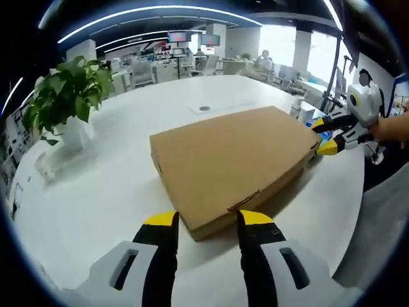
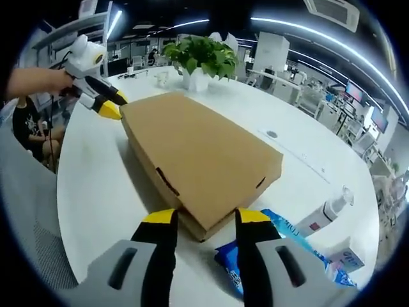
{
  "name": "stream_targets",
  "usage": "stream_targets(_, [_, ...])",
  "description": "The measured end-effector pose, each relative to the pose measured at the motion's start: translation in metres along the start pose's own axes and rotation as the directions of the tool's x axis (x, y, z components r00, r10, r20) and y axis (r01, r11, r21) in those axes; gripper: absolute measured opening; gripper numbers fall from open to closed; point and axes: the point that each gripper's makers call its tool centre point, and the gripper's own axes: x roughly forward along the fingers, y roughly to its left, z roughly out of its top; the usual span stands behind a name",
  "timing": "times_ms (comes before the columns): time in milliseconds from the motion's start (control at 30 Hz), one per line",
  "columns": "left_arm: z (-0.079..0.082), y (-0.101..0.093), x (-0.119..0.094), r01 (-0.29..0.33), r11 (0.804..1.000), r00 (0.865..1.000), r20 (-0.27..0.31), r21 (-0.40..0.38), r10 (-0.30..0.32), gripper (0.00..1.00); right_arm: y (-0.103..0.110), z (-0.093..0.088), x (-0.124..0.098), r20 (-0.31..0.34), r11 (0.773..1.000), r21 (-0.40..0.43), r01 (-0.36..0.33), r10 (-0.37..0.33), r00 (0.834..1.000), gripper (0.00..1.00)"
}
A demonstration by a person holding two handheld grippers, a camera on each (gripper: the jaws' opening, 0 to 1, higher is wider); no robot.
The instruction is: Operate the shoe box by opening the lid, removing the specified soft item, and placing it in the target area until the item is outside and the box remains undamaged.
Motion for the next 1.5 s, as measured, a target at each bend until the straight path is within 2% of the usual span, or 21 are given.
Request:
stream_targets(133, [0.002, 0.001, -0.006, -0.008, 1.000, 1.000, 0.018, -0.013, 0.008, 0.37, 0.000, 0.000, -0.005, 0.005, 1.000, 0.007, 0.004, -0.004, 1.000, 0.31])
stream_targets(233, [0.005, 0.003, -0.013, -0.029, 0.999, 0.999, 0.038, -0.030, 0.030, 0.39, 0.001, 0.001, -0.015, 0.020, 1.000, 0.012, 0.013, -0.013, 1.000, 0.33])
stream_targets(367, [0.002, -0.005, -0.028, -0.030, 0.999, 0.998, 0.049, -0.036, 0.032, 0.41, 0.002, 0.001, -0.033, 0.043, 0.999, 0.026, 0.027, -0.028, 0.999, 0.34])
stream_targets(467, [-0.004, -0.015, -0.043, -0.034, 0.999, 0.998, 0.056, -0.037, 0.036, 0.43, 0.003, -0.004, -0.053, 0.057, 0.998, 0.038, 0.047, -0.049, 0.997, 0.35])
stream_targets(667, [-0.014, -0.038, -0.071, -0.036, 0.999, 0.996, 0.082, -0.026, 0.038, 0.46, 0.004, -0.018, -0.094, 0.078, 0.988, 0.118, 0.097, -0.107, 0.991, 0.39])
stream_targets(767, [-0.016, -0.047, -0.084, -0.037, 0.998, 0.993, 0.108, -0.047, 0.042, 0.48, 0.006, -0.029, -0.113, 0.076, 0.979, 0.169, 0.117, -0.131, 0.988, 0.42])
stream_targets(800, [-0.017, -0.052, -0.090, -0.034, 0.998, 0.993, 0.114, -0.058, 0.040, 0.49, 0.005, -0.035, -0.122, 0.074, 0.969, 0.205, 0.138, -0.156, 0.985, 0.43])
stream_targets(900, [-0.020, -0.062, -0.103, -0.043, 0.997, 0.990, 0.134, -0.057, 0.051, 0.54, 0.006, -0.047, -0.143, 0.066, 0.959, 0.233, 0.162, -0.181, 0.981, 0.47])
stream_targets(1033, [-0.023, -0.073, -0.117, -0.061, 0.996, 0.983, 0.168, -0.060, 0.071, 0.60, 0.011, -0.062, -0.170, 0.048, 0.955, 0.216, 0.203, -0.218, 0.975, 0.54])
stream_targets(1133, [-0.026, -0.082, -0.124, -0.075, 0.995, 0.979, 0.185, -0.062, 0.085, 0.70, 0.012, -0.071, -0.187, 0.035, 0.950, 0.195, 0.243, -0.254, 0.967, 0.59])
stream_targets(1233, [-0.028, -0.088, -0.132, -0.092, 0.995, 0.976, 0.192, -0.045, 0.099, 0.73, 0.013, -0.075, -0.204, 0.048, 0.935, 0.212, 0.284, -0.301, 0.953, 0.65])
stream_targets(1400, [-0.026, -0.097, -0.143, -0.107, 0.993, 0.962, 0.247, -0.049, 0.116, 0.84, 0.018, -0.079, -0.220, 0.065, 0.926, 0.188, 0.326, -0.343, 0.937, 0.77])
stream_targets(1500, [-0.030, -0.100, -0.145, -0.108, 0.993, 0.961, 0.250, -0.049, 0.117, 0.93, 0.023, -0.081, -0.225, 0.075, 0.912, 0.246, 0.329, -0.356, 0.931, 0.84])
